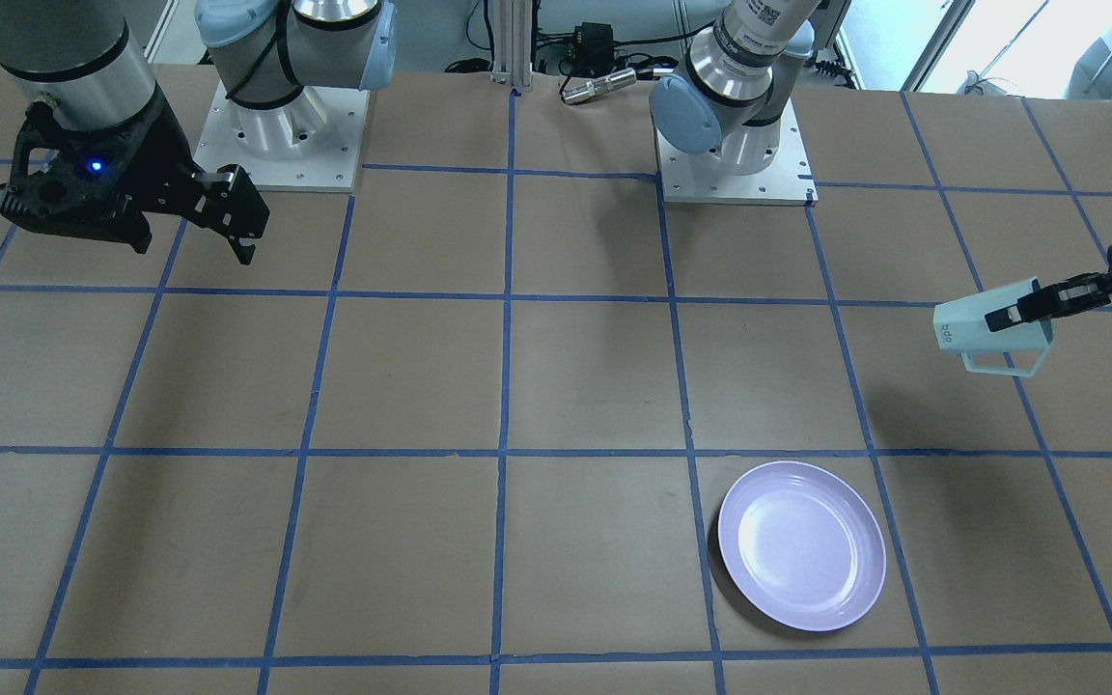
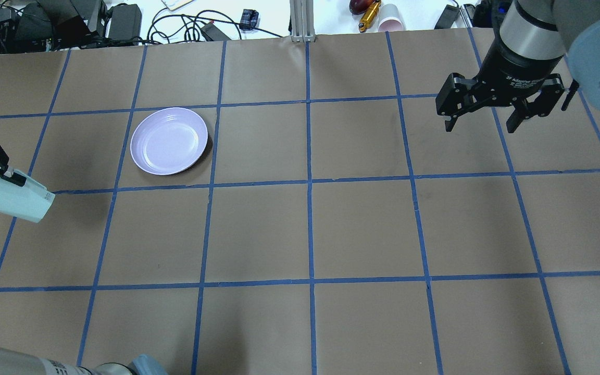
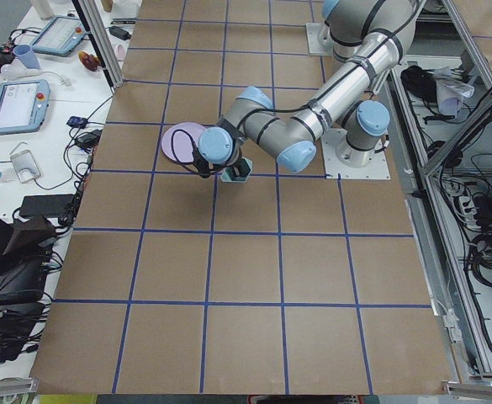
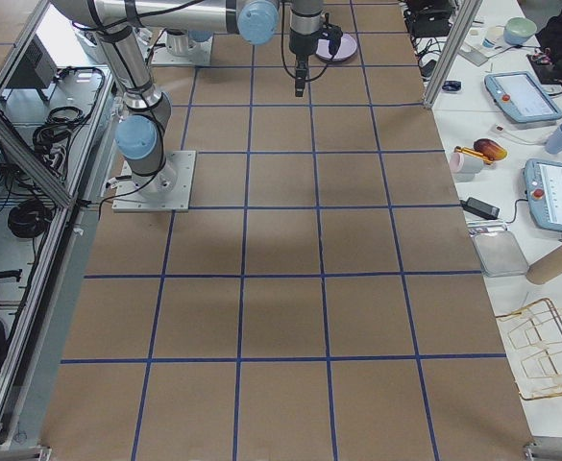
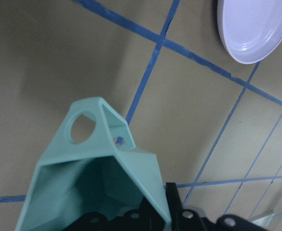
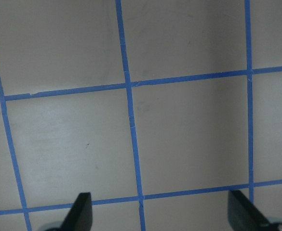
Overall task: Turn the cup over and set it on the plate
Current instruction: 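Lift the mug with the left gripper and rotate it upright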
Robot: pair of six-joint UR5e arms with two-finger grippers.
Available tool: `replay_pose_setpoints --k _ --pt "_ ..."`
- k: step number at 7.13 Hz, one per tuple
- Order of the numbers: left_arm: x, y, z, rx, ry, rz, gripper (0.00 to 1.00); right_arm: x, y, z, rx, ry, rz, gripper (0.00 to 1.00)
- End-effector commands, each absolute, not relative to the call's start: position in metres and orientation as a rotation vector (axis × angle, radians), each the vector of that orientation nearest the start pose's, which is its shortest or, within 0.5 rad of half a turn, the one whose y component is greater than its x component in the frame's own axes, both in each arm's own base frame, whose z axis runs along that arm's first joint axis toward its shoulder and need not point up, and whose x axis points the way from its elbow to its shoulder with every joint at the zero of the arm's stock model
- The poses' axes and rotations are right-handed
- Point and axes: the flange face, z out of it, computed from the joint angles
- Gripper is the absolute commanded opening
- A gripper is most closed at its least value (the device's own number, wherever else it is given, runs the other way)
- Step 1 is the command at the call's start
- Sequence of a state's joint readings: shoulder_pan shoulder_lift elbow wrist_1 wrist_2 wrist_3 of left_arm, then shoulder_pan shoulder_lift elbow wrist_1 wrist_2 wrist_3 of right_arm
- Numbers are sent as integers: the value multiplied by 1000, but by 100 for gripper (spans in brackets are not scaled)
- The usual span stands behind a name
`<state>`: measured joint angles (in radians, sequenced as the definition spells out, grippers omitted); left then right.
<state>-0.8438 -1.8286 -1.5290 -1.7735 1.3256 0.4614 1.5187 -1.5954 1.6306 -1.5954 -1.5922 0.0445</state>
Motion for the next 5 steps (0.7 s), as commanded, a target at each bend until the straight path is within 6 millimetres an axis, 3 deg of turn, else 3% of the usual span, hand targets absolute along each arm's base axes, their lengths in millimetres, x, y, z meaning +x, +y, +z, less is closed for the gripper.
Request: replay_pose_setpoints --k 1,4,5 --pt "191 -557 409 -384 3340 280 0 106 -486 472 153 3159 20 100" --pt "122 -604 415 -172 3258 48 0 106 -487 472 153 3158 20 100" --pt "86 -614 418 -92 3234 2 0 106 -486 473 153 3158 17 100"
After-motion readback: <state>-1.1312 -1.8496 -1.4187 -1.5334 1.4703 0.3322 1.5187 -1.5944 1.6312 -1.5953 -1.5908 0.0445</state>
